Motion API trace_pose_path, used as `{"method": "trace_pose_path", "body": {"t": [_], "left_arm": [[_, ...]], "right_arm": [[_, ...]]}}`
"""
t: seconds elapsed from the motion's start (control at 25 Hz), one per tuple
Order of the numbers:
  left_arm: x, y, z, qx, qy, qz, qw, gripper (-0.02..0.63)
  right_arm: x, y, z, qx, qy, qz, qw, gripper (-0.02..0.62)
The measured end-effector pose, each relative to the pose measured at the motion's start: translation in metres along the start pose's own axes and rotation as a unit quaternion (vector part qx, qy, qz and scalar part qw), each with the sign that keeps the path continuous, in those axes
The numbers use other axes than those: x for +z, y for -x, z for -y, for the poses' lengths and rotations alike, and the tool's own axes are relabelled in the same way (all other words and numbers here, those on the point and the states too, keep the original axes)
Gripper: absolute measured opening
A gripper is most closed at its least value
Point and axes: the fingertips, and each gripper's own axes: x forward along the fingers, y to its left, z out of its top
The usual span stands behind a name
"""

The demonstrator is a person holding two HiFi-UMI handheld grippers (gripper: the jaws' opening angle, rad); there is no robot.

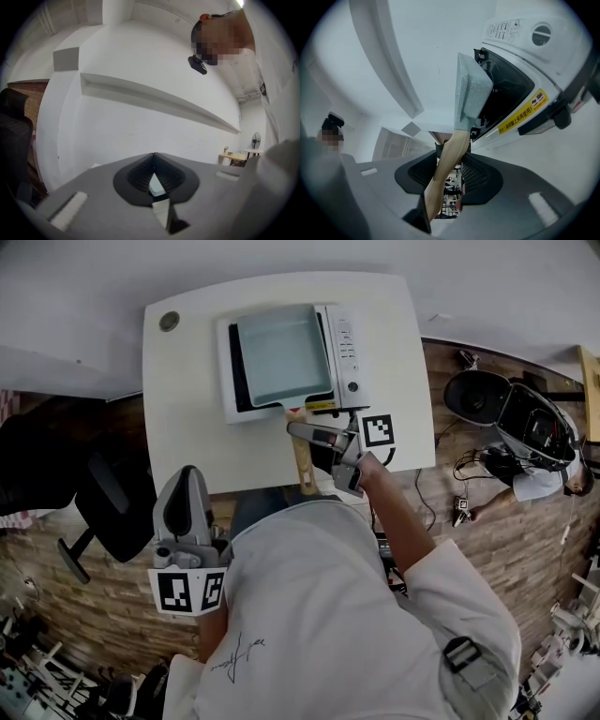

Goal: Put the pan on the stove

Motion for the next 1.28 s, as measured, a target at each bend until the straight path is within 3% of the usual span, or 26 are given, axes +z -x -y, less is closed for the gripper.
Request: {"method": "trace_pose_path", "body": {"t": [0.64, 1.0, 1.16, 1.28], "left_arm": [[-0.003, -0.004, 0.013, -0.013, 0.007, 0.0, 0.9999, 0.054], [-0.007, 0.001, 0.022, -0.019, 0.018, 0.002, 0.9997, 0.054], [-0.013, 0.002, 0.022, -0.017, 0.028, 0.002, 0.9995, 0.054], [-0.012, 0.003, 0.029, -0.024, 0.033, 0.006, 0.9991, 0.054]], "right_arm": [[0.002, -0.003, 0.011, 0.005, -0.011, 0.021, 1.0, 0.153], [0.011, 0.009, 0.012, 0.006, -0.049, 0.069, 0.996, 0.196], [0.006, 0.026, 0.016, -0.024, -0.05, 0.079, 0.995, 0.195], [0.007, 0.047, 0.013, -0.068, -0.013, 0.089, 0.994, 0.195]]}}
